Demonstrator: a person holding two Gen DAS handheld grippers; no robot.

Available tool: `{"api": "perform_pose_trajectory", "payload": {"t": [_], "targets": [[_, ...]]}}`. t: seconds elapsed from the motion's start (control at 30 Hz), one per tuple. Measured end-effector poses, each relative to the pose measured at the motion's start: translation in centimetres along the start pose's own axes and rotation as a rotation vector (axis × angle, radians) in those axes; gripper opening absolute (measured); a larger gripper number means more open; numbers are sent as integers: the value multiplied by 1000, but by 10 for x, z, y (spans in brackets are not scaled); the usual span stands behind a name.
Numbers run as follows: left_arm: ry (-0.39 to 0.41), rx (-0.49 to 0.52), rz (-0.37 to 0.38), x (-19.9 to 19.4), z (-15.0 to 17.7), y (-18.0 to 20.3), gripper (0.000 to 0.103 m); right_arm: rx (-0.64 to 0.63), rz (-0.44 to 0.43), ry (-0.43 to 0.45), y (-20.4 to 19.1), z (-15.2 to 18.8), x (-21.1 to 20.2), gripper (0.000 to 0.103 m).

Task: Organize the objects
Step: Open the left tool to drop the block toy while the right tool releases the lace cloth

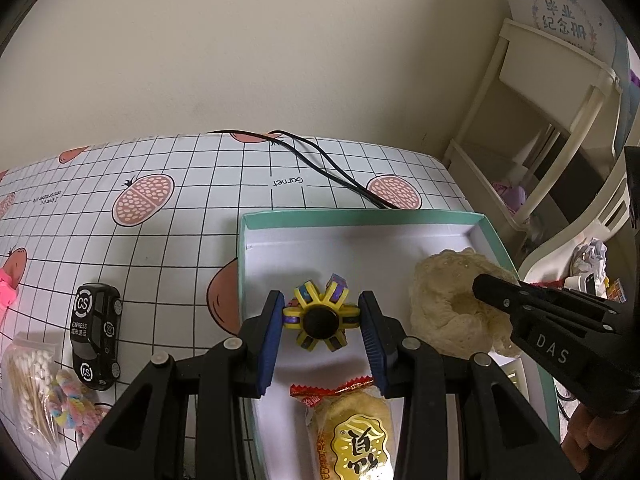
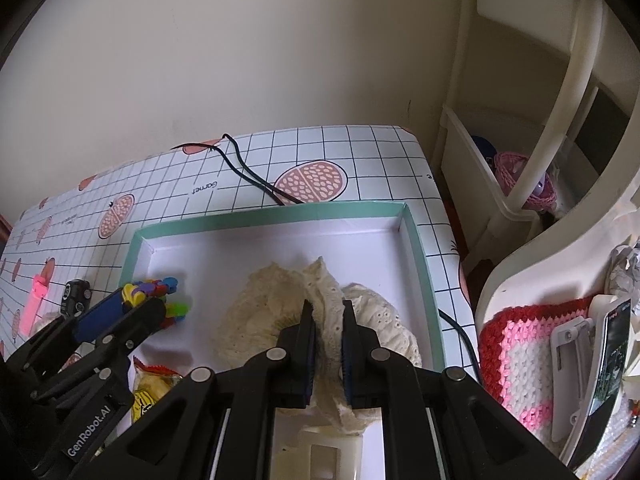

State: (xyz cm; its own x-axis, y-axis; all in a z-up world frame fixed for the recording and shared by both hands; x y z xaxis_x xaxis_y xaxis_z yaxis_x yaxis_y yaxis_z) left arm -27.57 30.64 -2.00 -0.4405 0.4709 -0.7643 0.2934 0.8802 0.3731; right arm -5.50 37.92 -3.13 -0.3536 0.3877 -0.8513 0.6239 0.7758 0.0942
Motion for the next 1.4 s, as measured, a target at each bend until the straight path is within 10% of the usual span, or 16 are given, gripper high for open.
{"api": "perform_pose_trajectory", "payload": {"t": [1.0, 1.4], "targets": [[11, -54, 30, -24, -14, -10, 52, -47, 50, -6, -8, -6, -17, 36], [2, -94, 9, -32, -19, -24, 70, -51, 59, -10, -11, -7, -18, 69]]}}
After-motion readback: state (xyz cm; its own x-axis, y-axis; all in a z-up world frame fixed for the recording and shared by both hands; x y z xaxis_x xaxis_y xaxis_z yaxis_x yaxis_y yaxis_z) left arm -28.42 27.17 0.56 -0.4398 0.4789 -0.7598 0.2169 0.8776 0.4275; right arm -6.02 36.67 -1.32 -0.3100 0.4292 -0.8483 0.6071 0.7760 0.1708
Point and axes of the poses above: each gripper's, at about its wrist camera, not at the fingertips, and x roughly the way its jaws point, y to its right, z to its underside, the point moved 10 cm from there along x, roughly the way its jaws point, and after that the axes turned 15 degrees about -x, right-handed, at the moved point
